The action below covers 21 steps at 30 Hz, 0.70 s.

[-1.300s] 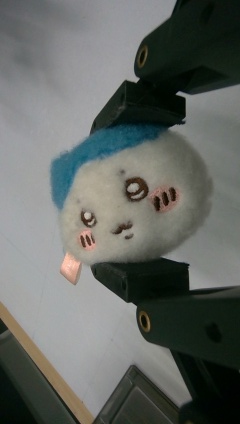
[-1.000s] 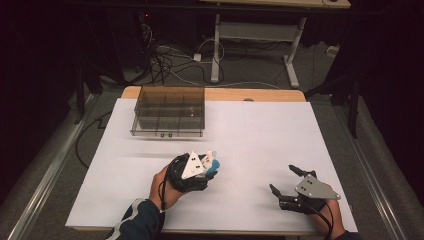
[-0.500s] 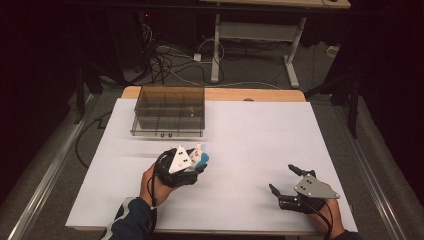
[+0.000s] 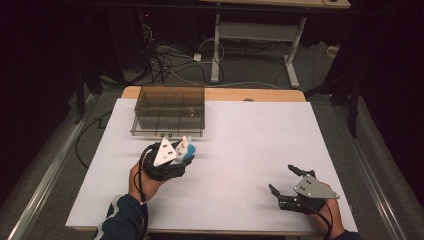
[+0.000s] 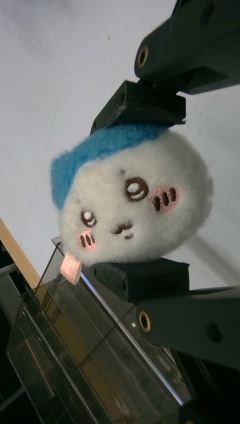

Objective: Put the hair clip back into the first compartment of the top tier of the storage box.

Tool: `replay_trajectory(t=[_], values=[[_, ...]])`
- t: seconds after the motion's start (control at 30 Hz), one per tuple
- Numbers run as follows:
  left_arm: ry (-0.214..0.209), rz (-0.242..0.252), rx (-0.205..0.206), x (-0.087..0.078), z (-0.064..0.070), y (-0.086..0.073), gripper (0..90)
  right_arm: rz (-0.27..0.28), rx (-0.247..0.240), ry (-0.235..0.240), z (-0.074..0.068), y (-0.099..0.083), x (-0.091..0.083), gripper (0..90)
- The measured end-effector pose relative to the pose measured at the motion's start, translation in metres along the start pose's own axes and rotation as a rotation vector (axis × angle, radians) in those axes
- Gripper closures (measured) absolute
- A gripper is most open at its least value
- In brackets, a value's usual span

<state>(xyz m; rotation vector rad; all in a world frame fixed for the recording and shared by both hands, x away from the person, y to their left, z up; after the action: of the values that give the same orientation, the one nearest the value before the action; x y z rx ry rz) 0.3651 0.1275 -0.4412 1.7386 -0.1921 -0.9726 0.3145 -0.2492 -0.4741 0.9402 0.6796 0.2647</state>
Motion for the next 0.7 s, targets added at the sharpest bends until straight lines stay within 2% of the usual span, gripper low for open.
replay_trajectory(t=[0.2, 0.47, 0.57, 0.7], values=[[0.018, 0.004, -0.017, -0.006, -0.011, -0.001, 40.1, -0.002, -0.001, -0.001, 0.000, 0.000, 0.000, 16.7], [0.042, -0.015, -0.063, -0.017, -0.029, -0.006, 40.1, -0.005, -0.001, 0.000, 0.000, -0.001, 0.000, 16.7], [0.048, -0.022, -0.069, -0.024, -0.039, -0.007, 40.0, -0.005, -0.002, 0.000, 0.000, -0.001, 0.000, 16.8], [0.039, -0.024, -0.110, -0.035, -0.056, -0.011, 39.9, -0.007, -0.004, -0.001, 0.001, -0.001, 0.000, 16.8]])
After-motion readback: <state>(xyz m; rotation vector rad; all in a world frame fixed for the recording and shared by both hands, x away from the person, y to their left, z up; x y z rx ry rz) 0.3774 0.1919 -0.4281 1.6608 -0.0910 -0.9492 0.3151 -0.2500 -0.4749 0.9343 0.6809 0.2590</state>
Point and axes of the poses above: each handheld gripper's, and its own axes: x roughly forward along the jaws, y roughly out of its top, z roughly to its right, the point moved 4 cm from there along x, roughly forward along the jaws, and after that the axes turned 7 degrees about -x, right-handed, at the moved point
